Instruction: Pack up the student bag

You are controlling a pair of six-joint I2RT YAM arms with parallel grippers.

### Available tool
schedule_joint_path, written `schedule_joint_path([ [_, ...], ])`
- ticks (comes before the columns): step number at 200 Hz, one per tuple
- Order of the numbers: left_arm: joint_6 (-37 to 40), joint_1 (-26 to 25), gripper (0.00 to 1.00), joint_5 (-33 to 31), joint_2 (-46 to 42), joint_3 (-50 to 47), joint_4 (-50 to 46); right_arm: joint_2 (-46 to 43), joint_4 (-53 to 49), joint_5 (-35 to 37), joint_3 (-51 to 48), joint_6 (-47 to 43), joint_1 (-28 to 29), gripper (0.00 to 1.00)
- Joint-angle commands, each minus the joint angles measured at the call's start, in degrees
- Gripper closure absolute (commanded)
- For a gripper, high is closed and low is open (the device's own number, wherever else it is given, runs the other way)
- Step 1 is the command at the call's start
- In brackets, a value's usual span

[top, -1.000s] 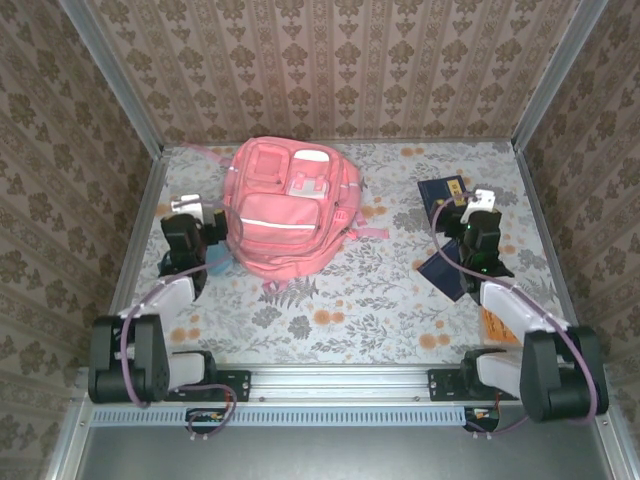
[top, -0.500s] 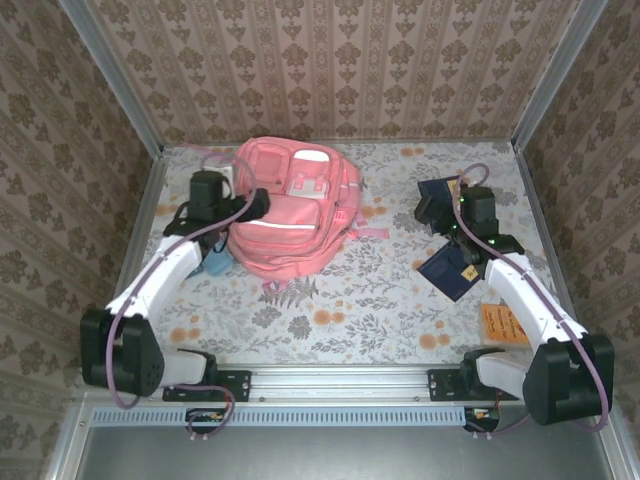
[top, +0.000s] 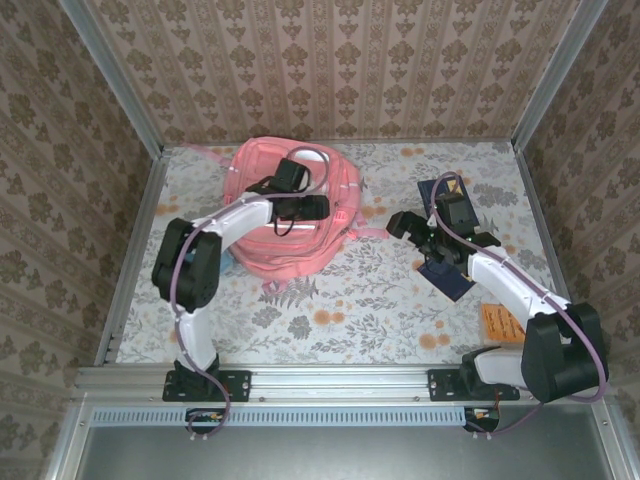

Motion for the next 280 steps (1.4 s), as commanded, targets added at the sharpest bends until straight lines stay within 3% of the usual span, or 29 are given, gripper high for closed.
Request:
schedule_joint_path([
  [1, -2.41, -2.04, 0.27, 1.03, 2.87, 2.66, -4.25, 0.53, -0.02, -1.6, -0.82, 1.4, 0.33, 0.0],
  [85, -10.87, -17.79, 0.31, 4.29, -0.85, -4.58, -4.36, -3.38, -8.52, 3.83, -2.21, 0.06, 0.33, 0.0],
  [140, -14.23, -20.96, 0.15, -0.82, -12.15, -3.19, -11.19, -9.73, -14.94, 3.46, -3.76, -1.08, 0.21, 0.06],
  [192, -8.58, -22.8, 0.07, -9.03, -24.99, -8.57, -19.85, -12.02, -11.87, -4.47, -8.46, -0.7, 0.27, 0.04],
  [241, -3.22, -24.81, 0.03, -9.14, -28.17, -12.12, -23.7, -7.16, -5.88, -12.82, -11.56, 3.47, 3.18, 0.07],
  [280, 3.63, -28.94, 0.0, -13.74, -25.69, -11.79, -24.79, -2.6, 2.28, -15.65, -13.19, 8.23, 8.19, 0.21],
])
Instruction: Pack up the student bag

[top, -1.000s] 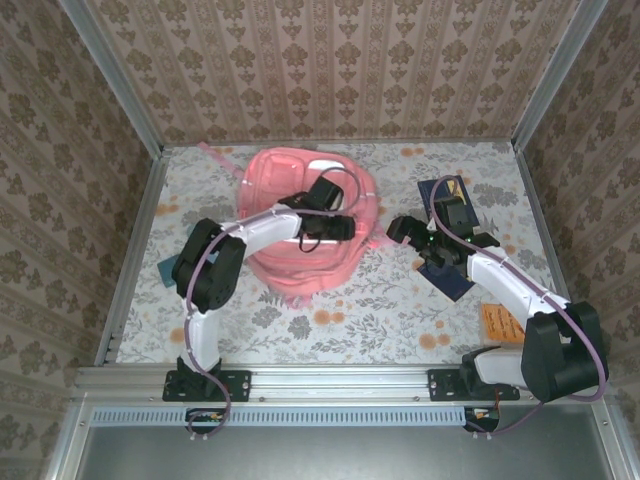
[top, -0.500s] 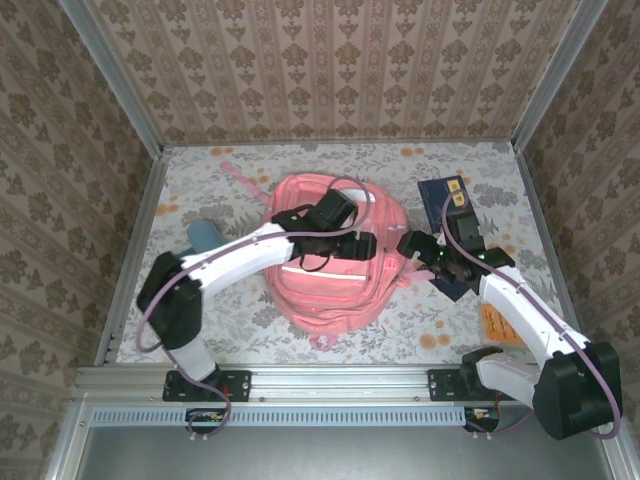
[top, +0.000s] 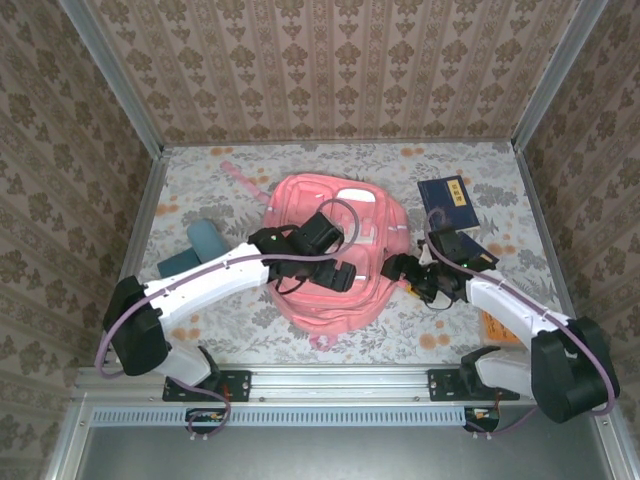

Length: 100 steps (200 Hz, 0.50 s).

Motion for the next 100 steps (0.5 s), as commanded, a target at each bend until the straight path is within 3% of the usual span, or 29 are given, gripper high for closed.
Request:
schedule_joint_path([
  [1, 6.63, -2.52, 0.0, -4.09, 1.37, 0.53, -2.37, 2.56, 6.9, -4.05, -0.94, 4.12, 2.66, 0.21],
  [31, 10.59, -2.98, 0.0, -6.11, 3.66, 0.09, -1.22, 6.41, 10.1, -2.56, 0.31, 5.73, 4.95, 0.26],
  [54, 10.21, -2.98, 0.07, -7.28, 4.86, -1.84, 1.93, 9.68, 13.88, -3.93, 0.81, 8.06, 5.49, 0.29],
  [91, 13.31, -2.32, 0.13, -3.98, 5.33, -6.79, 11.64, 15.41, 22.88, -8.58, 1.19, 10.82, 5.53, 0.31],
  [100, 15.25, -1.81, 0.19, -3.01, 5.79, -6.49, 11.76, 16.8, 23.99, -10.21, 2.22, 10.51, 5.68, 0.32],
])
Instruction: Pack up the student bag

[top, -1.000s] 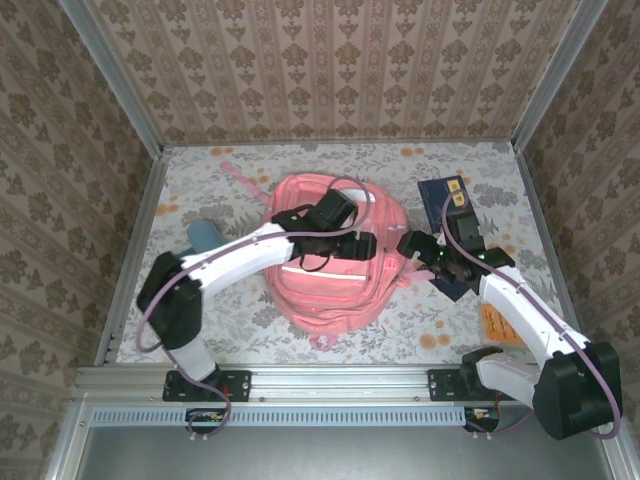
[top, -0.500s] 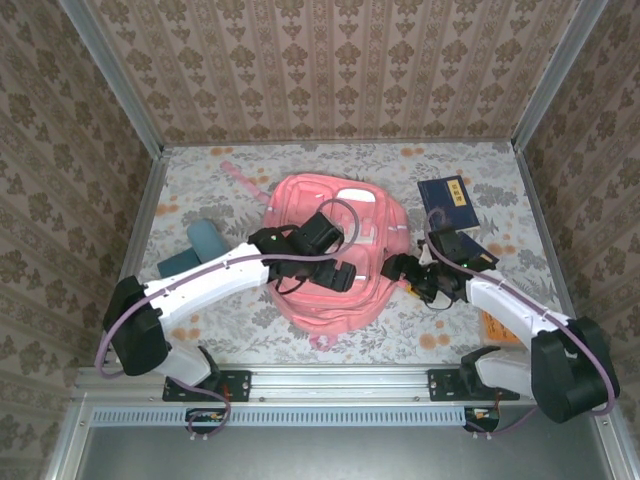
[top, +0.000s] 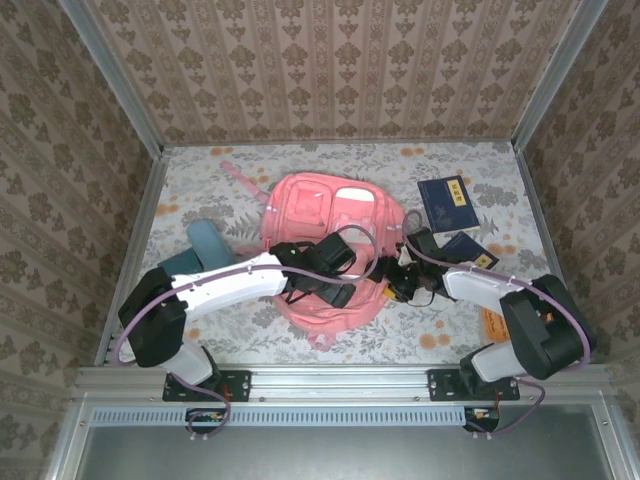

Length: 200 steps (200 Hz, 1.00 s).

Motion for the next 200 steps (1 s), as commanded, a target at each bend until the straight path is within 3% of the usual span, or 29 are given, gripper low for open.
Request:
schedule_joint_path([
  [1, 5.37, 1.09, 0.19, 1.8, 1.09, -0.39, 4.95, 3.52, 7.57, -5.05, 2.59, 1.98, 0.56, 0.32],
  [27, 11.11, 3.01, 0.27, 5.49, 2.16, 0.27, 4.16, 4.26, 2.73, -6.3, 5.26, -0.97, 0.68, 0.3],
  [65, 17.95, 4.81, 0.26, 7.76, 1.81, -0.08, 4.1, -5.21, -6.63, 1.23, 2.48, -2.07, -0.63, 0.18],
  [97, 20.66, 4.53, 0.26, 10.1, 4.38, 1.88, 3.91, -11.08, -14.31, 3.53, 1.99, -3.16, -3.65, 0.17],
  [148, 23.32, 1.86, 0.28, 5.69, 10.59, 7.03, 2.72, -17.28, -22.93, 6.3, 2.72, -6.63, -9.98, 0.16],
  [200, 25.83, 1.89, 0.39, -1.73, 16.91, 11.37, -0.3, -17.44, -26.25, 8.17, 3.92, -9.42, -10.79, 0.16],
])
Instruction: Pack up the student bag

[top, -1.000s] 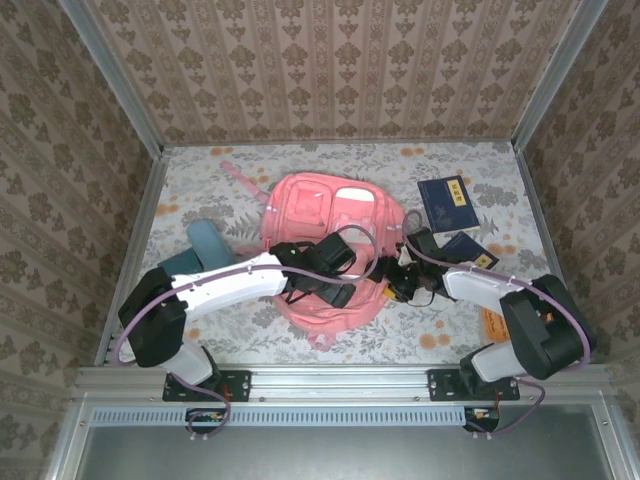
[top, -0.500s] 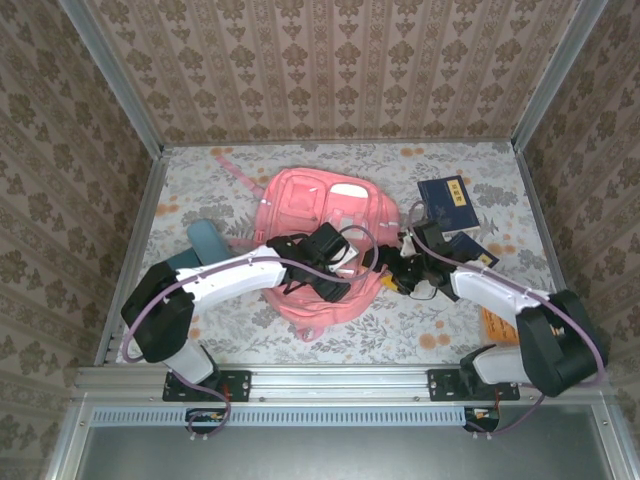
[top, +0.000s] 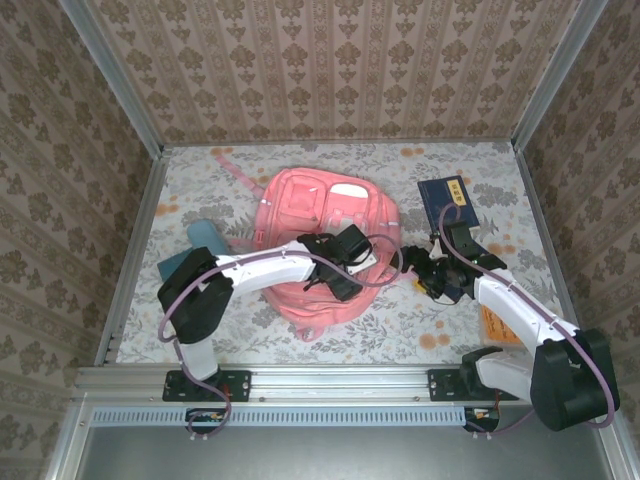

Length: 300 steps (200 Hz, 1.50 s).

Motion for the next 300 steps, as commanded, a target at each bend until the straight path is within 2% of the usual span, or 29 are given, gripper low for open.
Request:
schedule_joint_path([
  [1, 3.01, 0.01, 0.4, -4.59, 2.86, 2.89, -3.53, -0.68, -4.2, 1.97, 1.19, -2.47, -0.26, 0.16],
  [48, 5.03, 0.04, 0.4, -5.66, 7.95, 6.94, -8.39, 0.54, -6.43, 4.97, 3.48, -4.66, -0.32, 0.16],
  [59, 5.63, 0.01, 0.36, -5.25, 8.33, 7.74, -9.41, 0.64, -6.9, 6.21, 4.15, -5.41, -0.35, 0.16],
  [79, 7.03, 0.04, 0.23, -3.96, 8.36, 9.08, -12.17, 0.81, -8.3, 7.94, 4.94, -6.37, -0.31, 0.14],
  [109, 7.81, 0.02, 0.21, -3.76, 8.09, 9.54, -14.94, 2.02, -7.79, 8.39, 6.02, -7.31, -0.48, 0.12],
  [124, 7.37, 0.04, 0.27, -6.09, 8.33, 9.16, -14.6, 2.56, -7.51, 8.6, 6.35, -7.45, -0.47, 0.11],
  [141, 6.69, 0.2, 0.35, -9.21, 8.77, 9.14, -14.24, 2.86, -5.95, 9.45, 6.8, -7.8, -0.6, 0.01],
  [162, 6.81, 0.18, 0.48, -10.42, 8.32, 9.66, -14.34, 1.81, -6.09, 13.52, 7.18, -8.46, -0.72, 0.0],
  [194, 7.36, 1.13, 0.66, -10.07, 4.5, 10.34, -13.47, -1.33, -5.02, 14.9, 7.14, -12.98, -0.67, 0.0],
  [233, 10.78, 3.03, 0.77, -9.95, -1.9, 10.41, -12.5, -4.52, -3.73, 15.88, 6.66, -18.73, -0.59, 0.0],
  [260, 12.34, 4.74, 0.8, -9.28, -6.17, 9.01, -10.22, -4.41, -1.08, 11.4, 6.2, -24.09, 0.11, 0.09],
  [300, 13.89, 7.23, 0.83, -7.44, -11.39, 7.42, -7.11, -0.42, 4.59, 6.15, 6.85, -29.26, 3.48, 0.13],
])
